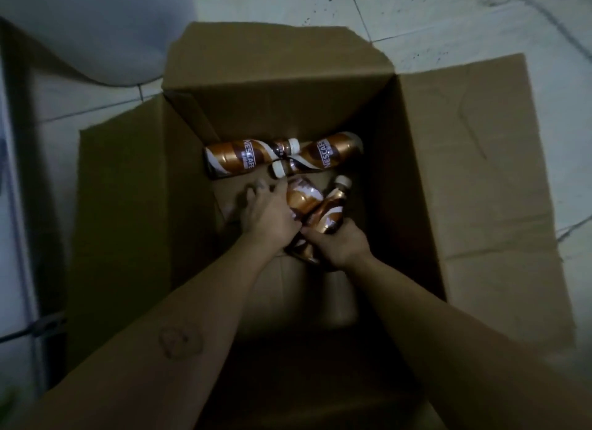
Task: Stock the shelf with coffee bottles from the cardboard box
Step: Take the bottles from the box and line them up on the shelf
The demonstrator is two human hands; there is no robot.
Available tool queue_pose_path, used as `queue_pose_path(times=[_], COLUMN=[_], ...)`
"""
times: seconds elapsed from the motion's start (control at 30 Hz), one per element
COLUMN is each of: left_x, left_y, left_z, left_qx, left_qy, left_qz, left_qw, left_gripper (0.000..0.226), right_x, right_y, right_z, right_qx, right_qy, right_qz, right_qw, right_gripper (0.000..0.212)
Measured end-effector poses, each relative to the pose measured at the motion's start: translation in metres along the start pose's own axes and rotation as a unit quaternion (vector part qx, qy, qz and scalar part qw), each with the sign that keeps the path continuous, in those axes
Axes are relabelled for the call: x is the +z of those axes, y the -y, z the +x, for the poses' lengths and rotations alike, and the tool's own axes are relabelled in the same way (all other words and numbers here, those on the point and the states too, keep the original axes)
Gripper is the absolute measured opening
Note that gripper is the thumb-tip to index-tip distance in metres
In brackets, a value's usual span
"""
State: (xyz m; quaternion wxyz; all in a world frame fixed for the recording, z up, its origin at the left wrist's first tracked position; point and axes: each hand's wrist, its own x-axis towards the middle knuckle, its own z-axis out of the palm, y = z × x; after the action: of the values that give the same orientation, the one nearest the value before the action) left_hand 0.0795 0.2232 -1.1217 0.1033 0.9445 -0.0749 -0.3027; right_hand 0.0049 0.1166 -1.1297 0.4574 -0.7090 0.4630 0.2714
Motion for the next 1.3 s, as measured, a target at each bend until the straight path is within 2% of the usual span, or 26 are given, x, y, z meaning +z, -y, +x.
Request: queue_pose_path(times=[0.07,0.2,0.27,0.3,0.37,0.4,0.47,0.5,0.57,0.7,0.77,0.87,1.0,1.07,1.2,1.3], left_x=[-0.003,0.002,0.02,0.029,0.044,0.048,0.051,0.052,0.055,0.064,0.068,0.069,0.052,0.029,-0.051,-0.125], left_y=[0.007,0.034,0.052,0.057,0.057,0.053,0.044,0.042,0.042,0.052,0.054,0.051,0.042,0.034,0.017,0.009], left_z=[-0.01,-0.05,-0.073,-0.083,-0.097,-0.102,-0.108,-0.109,-0.107,-0.094,-0.097,-0.105,-0.118,-0.127,-0.155,-0.19], left_qx=[-0.015,0.057,0.081,0.081,0.032,-0.021,-0.144,-0.192,-0.238,-0.303,-0.312,-0.276,-0.207,-0.169,-0.072,0.001], left_qy=[0.016,0.063,0.106,0.097,0.014,-0.035,-0.103,-0.111,-0.1,-0.074,-0.04,0.024,0.099,0.114,0.109,0.038], left_qz=[-0.009,0.067,0.021,-0.03,-0.13,-0.156,-0.199,-0.219,-0.228,-0.337,-0.366,-0.379,-0.394,-0.411,-0.436,-0.448], left_qw=[1.0,0.994,0.991,0.992,0.991,0.987,0.964,0.95,0.939,0.889,0.876,0.883,0.89,0.889,0.89,0.893], left_gripper=[0.08,0.068,0.059,0.05,0.034,0.035,0.057,0.071,0.085,0.085,0.078,0.074,0.083,0.08,0.076,0.077], right_x=[-0.005,-0.019,-0.02,-0.02,-0.016,-0.013,-0.008,-0.006,-0.005,-0.003,-0.003,-0.005,-0.019,-0.03,-0.068,-0.102], right_y=[-0.005,-0.024,-0.035,-0.041,-0.05,-0.053,-0.054,-0.053,-0.051,-0.053,-0.054,-0.053,-0.046,-0.036,0.005,0.046], right_z=[-0.005,-0.026,-0.038,-0.044,-0.051,-0.054,-0.054,-0.054,-0.051,-0.044,-0.044,-0.049,-0.07,-0.086,-0.127,-0.181], right_qx=[0.011,0.0,0.007,0.019,0.04,0.042,0.035,0.031,0.031,0.022,0.021,0.019,-0.007,-0.047,-0.112,-0.207], right_qy=[0.019,0.016,0.033,0.048,0.076,0.081,0.08,0.08,0.081,0.085,0.088,0.101,0.155,0.142,0.12,0.131], right_qz=[0.034,-0.037,-0.065,-0.067,-0.058,-0.059,-0.083,-0.095,-0.109,-0.113,-0.105,-0.052,0.014,0.013,0.024,0.018], right_qw=[0.999,0.999,0.997,0.996,0.995,0.994,0.993,0.992,0.99,0.99,0.99,0.993,0.988,0.989,0.986,0.969], right_gripper=[0.054,0.068,0.064,0.062,0.063,0.067,0.071,0.073,0.076,0.078,0.076,0.07,0.047,0.054,0.06,0.048])
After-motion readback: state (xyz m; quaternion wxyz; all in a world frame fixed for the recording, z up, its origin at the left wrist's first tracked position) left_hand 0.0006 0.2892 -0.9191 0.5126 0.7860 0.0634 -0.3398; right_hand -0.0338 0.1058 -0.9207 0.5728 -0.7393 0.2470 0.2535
